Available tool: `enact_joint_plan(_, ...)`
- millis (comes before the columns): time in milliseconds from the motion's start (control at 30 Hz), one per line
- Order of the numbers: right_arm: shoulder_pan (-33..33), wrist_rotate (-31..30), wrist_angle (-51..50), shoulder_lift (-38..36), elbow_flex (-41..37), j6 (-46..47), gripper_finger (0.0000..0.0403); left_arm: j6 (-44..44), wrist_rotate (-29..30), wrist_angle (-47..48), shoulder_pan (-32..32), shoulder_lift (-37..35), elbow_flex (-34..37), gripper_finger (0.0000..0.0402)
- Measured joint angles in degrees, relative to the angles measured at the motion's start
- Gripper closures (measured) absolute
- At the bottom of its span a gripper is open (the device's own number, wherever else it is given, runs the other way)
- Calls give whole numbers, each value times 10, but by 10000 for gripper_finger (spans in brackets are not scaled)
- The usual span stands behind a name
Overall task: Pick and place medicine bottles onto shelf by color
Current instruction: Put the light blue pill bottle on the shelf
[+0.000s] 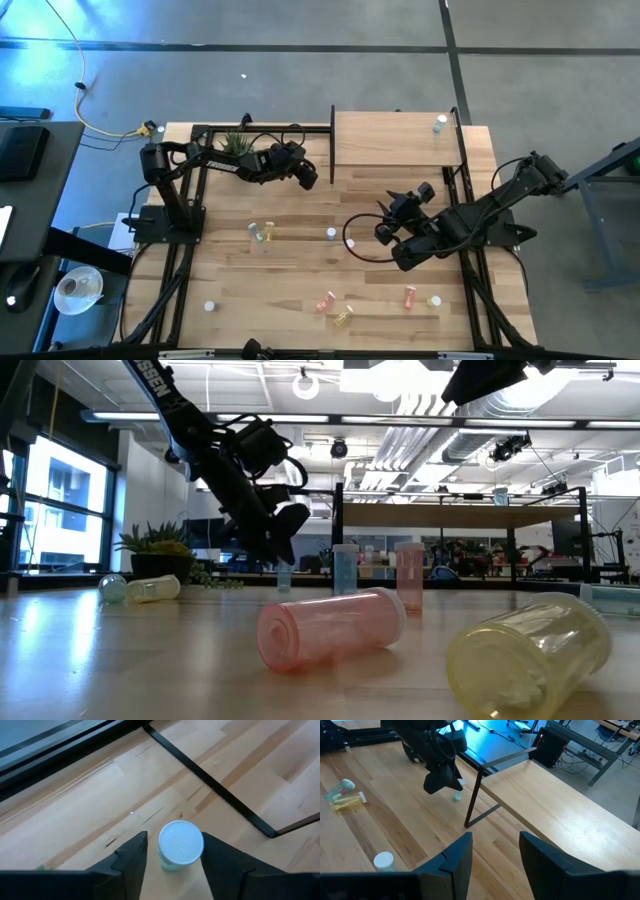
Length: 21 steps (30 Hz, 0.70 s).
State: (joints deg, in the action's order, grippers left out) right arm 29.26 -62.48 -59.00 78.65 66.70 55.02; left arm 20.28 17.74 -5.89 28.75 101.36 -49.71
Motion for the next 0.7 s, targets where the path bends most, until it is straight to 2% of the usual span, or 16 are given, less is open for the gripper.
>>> enact_joint_plan(267, 0, 0, 0, 0, 0, 0, 249, -10, 0, -2, 0, 0, 0, 299)
enact_joint_plan(500, 0, 0, 0, 0, 0, 0, 249, -23, -9, 0, 2, -16, 0, 287)
enact_joint_plan(700, 0, 0, 0, 0, 0, 0, 249, -51, -9, -1, 10, -81, 0, 291)
